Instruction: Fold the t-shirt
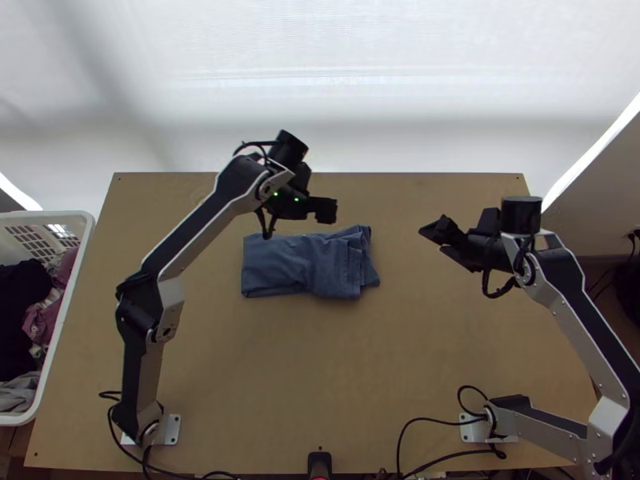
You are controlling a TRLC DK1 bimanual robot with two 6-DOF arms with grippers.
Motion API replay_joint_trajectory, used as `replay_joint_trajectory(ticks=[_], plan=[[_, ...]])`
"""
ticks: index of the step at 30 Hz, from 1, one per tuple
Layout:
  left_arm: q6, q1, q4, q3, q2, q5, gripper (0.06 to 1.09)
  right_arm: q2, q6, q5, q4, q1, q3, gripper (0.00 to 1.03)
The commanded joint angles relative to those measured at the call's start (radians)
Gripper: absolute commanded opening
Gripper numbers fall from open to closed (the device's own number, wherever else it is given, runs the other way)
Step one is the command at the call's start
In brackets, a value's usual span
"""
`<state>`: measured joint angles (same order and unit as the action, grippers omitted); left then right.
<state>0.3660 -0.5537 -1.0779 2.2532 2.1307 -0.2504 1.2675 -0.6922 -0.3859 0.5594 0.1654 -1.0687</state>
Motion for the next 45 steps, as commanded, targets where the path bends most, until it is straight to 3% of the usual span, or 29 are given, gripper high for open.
replay_joint_trajectory(ticks=[1, 4, 11, 16, 39, 44, 45], plan=[[-0.015, 0.071, -0.030, -0.040, -0.058, 0.000, 1.05, 0.061, 0.072, 0.105, -0.009, 0.106, -0.020, 0.99], [-0.019, 0.113, -0.036, -0.057, -0.101, 0.000, 1.05, 0.119, 0.120, 0.191, -0.004, 0.212, -0.065, 0.99], [-0.024, 0.189, -0.066, -0.083, -0.187, 0.002, 1.05, 0.336, 0.157, 0.191, -0.004, 0.310, -0.198, 0.99], [-0.039, 0.245, -0.073, -0.130, -0.238, 0.003, 1.05, 0.472, 0.168, 0.268, 0.004, 0.372, -0.283, 0.99], [-0.041, 0.336, -0.099, -0.204, -0.353, 0.048, 1.05, 0.708, 0.232, 0.263, -0.015, 0.356, -0.356, 0.99], [-0.041, 0.342, -0.105, -0.205, -0.359, 0.054, 1.05, 0.734, 0.220, 0.191, -0.016, 0.355, -0.364, 0.99], [-0.041, 0.342, -0.105, -0.205, -0.359, 0.054, 1.05, 0.741, 0.217, 0.176, -0.016, 0.352, -0.369, 0.95]])
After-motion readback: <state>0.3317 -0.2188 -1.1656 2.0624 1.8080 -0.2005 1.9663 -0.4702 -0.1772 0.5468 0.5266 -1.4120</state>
